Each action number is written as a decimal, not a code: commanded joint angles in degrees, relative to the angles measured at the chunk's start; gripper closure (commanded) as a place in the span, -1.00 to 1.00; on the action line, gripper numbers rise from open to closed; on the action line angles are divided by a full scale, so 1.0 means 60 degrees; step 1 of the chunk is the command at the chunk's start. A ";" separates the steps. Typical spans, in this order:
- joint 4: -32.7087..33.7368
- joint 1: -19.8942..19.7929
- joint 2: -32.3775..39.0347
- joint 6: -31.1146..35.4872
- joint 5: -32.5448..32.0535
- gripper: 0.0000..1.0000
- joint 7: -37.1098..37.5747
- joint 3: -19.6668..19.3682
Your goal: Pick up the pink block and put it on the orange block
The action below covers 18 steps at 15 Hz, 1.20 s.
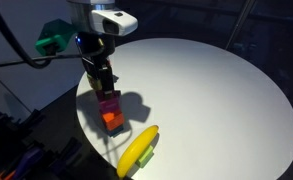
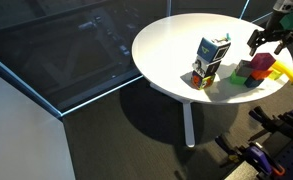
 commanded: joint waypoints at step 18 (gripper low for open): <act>-0.0804 0.1035 -0.2525 -0.2595 -0.0330 -1.00 -0.2183 0.1393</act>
